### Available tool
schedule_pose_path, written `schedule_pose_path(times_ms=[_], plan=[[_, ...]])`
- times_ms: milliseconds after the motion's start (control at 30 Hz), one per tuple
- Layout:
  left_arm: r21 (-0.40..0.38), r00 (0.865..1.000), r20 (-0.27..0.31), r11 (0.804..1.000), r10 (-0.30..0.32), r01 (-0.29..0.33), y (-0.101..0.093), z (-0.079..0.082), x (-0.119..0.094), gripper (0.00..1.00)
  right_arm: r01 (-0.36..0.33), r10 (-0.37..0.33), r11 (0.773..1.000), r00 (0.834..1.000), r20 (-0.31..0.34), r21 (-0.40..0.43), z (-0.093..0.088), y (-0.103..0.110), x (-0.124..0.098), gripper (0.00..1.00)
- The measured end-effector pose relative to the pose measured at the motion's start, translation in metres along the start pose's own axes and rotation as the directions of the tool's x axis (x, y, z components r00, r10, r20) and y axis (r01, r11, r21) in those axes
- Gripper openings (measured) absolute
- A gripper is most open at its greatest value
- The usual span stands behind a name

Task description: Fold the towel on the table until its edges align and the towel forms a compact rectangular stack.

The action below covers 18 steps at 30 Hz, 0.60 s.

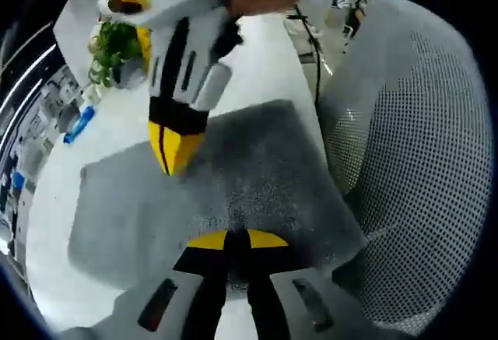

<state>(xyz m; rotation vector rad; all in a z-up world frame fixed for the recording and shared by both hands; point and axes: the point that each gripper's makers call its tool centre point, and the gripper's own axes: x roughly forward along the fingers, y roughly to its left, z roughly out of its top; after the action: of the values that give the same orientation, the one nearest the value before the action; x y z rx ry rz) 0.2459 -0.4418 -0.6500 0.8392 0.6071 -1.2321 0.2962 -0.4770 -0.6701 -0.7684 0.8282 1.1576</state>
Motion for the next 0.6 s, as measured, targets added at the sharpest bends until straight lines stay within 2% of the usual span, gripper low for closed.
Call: schedule_pose_path(times_ms=[33, 67, 200, 267, 300, 367, 467, 533, 567, 600], plan=[[-0.041, 1.0, 0.003, 0.999, 0.003, -0.003, 0.0, 0.0, 0.001, 0.07, 0.057, -0.048, 0.996, 0.991, 0.127, -0.071, 0.022, -0.006, -0.004, 0.0], [-0.029, 1.0, 0.007, 1.0, -0.001, 0.001, 0.001, -0.001, 0.0, 0.07, 0.041, -0.038, 0.999, 0.996, 0.078, -0.03, 0.015, -0.003, -0.005, 0.0], [-0.065, 1.0, 0.016, 0.998, -0.008, 0.009, 0.002, -0.001, 0.0, 0.07, 0.049, -0.043, 0.997, 0.994, 0.097, -0.054, 0.013, -0.004, -0.007, 0.0], [-0.075, 1.0, 0.024, 0.997, -0.009, 0.01, 0.002, -0.002, 0.0, 0.07, 0.042, -0.042, 0.999, 0.992, 0.116, 0.003, 0.013, -0.005, -0.007, 0.0], [-0.112, 0.999, 0.038, 0.994, -0.01, 0.014, 0.003, -0.002, 0.0, 0.07, 0.04, -0.045, 0.998, 0.991, 0.123, 0.043, 0.013, -0.005, -0.008, 0.0], [-0.162, 0.998, 0.054, 0.986, -0.019, 0.028, 0.003, -0.003, -0.001, 0.07, 0.064, -0.067, 0.998, 0.989, 0.129, 0.027, 0.013, -0.004, -0.008, 0.0], [-0.189, 0.998, 0.06, 0.981, -0.022, 0.033, 0.004, -0.004, -0.002, 0.07, 0.138, -0.138, 0.99, 0.98, 0.147, 0.009, 0.013, -0.004, -0.009, 0.0], [-0.196, 0.998, 0.064, 0.98, -0.021, 0.034, 0.003, -0.004, -0.002, 0.07, 0.174, -0.162, 0.983, 0.973, 0.162, -0.064, 0.013, -0.003, -0.009, 0.0], [-0.197, 0.998, 0.066, 0.98, -0.022, 0.035, 0.003, -0.004, -0.002, 0.07, 0.17, -0.155, 0.982, 0.975, 0.162, -0.083, 0.012, -0.002, -0.01, 0.0], [-0.197, 0.997, 0.068, 0.98, -0.025, 0.038, 0.003, -0.004, -0.003, 0.07, 0.155, -0.143, 0.986, 0.977, 0.157, -0.065, 0.01, -0.002, -0.011, 0.0]])
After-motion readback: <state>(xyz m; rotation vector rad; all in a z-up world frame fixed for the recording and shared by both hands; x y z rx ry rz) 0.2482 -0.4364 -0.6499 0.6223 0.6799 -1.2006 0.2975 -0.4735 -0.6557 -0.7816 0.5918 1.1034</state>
